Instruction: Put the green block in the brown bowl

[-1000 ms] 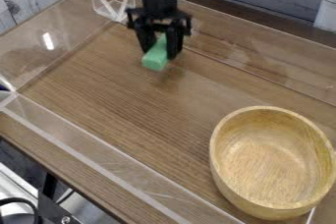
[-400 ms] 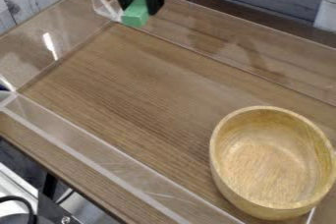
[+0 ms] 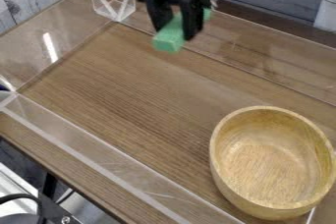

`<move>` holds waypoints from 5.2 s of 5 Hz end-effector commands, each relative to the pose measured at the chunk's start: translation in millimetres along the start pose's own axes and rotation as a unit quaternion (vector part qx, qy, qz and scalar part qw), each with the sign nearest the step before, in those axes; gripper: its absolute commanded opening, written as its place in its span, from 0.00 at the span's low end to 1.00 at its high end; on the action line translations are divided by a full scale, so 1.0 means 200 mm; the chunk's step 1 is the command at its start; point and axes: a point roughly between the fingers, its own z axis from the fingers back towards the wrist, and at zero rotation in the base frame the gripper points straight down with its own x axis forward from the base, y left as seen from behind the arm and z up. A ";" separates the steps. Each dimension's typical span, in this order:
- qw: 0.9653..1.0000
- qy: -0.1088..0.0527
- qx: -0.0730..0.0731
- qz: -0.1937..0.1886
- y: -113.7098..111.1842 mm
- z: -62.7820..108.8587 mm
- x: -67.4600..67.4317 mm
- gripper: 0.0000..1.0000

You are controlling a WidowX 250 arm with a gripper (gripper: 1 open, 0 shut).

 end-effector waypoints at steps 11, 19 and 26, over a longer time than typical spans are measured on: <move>0.996 0.050 0.019 -0.067 -0.55 -0.56 -0.22 0.00; 0.996 0.067 0.027 -0.051 -0.44 -0.58 -0.23 0.00; 0.997 0.057 0.022 -0.043 -0.43 -0.54 -0.18 0.00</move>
